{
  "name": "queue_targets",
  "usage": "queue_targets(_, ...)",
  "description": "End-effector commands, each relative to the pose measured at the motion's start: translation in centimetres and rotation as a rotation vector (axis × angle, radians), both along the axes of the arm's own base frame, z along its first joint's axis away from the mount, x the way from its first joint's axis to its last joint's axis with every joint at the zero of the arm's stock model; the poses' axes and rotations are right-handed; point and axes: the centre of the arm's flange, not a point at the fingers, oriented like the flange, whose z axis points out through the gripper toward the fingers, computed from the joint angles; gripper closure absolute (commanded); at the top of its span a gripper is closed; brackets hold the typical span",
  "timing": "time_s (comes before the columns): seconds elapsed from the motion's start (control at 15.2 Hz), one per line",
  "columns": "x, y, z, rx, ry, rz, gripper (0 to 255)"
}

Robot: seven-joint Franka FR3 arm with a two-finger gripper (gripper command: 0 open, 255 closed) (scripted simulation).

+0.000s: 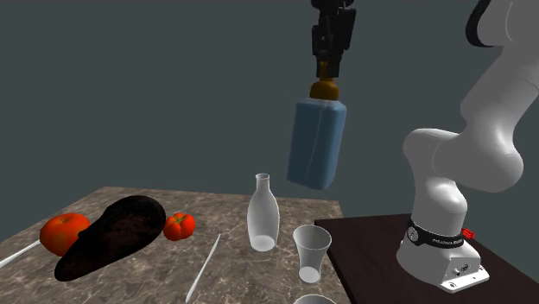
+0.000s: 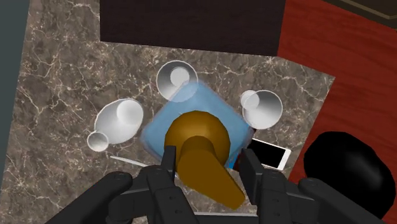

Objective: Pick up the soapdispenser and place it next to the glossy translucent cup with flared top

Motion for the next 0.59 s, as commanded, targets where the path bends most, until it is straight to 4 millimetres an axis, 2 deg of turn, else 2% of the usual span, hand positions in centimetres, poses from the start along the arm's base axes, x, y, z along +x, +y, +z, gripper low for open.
queue_targets(0.0, -0.2, 2.6, -0.2, 0.0, 0.0, -0.002, 255)
queue_targets(0.53, -1.5, 13.1, -0.2, 0.0, 0.0, -0.002, 255)
